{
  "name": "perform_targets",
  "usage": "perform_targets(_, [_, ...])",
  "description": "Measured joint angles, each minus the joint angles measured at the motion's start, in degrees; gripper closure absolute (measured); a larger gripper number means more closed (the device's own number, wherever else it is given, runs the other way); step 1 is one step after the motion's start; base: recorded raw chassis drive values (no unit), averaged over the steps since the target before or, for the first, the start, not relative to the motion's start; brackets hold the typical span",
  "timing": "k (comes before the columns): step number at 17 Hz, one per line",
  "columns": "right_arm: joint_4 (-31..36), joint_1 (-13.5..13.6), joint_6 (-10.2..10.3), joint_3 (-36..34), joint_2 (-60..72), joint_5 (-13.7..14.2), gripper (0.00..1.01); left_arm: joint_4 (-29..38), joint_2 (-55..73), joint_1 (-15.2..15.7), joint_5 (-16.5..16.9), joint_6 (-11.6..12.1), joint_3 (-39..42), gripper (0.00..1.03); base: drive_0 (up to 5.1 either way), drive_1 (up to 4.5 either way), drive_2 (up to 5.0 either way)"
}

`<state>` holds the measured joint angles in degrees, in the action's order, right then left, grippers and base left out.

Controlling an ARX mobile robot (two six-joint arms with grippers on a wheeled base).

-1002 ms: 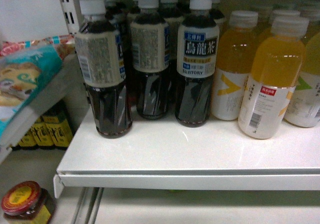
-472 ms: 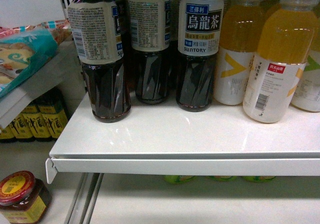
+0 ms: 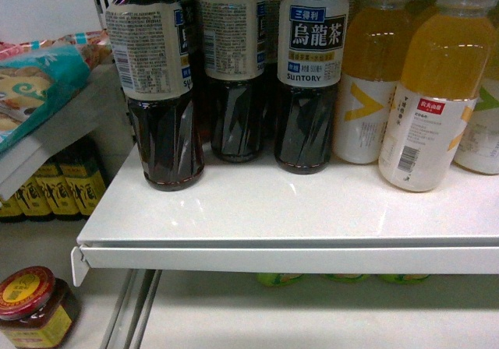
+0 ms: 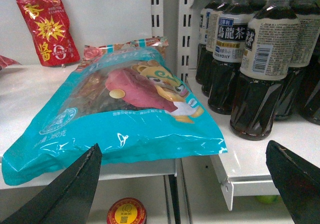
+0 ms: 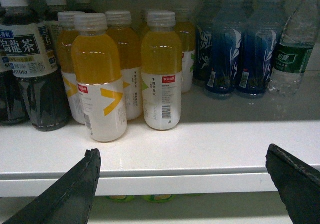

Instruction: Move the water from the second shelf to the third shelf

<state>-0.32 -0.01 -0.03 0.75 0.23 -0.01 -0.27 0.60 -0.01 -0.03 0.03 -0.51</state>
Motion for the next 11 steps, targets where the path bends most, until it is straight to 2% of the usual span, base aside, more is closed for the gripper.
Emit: perform_targets(11, [0.0,0.0,0.0,0.0,0.0,0.0,0.03,0.0,0.0,0.0,0.0,0.0,0.0,0.05,0.0,0.0,0.0])
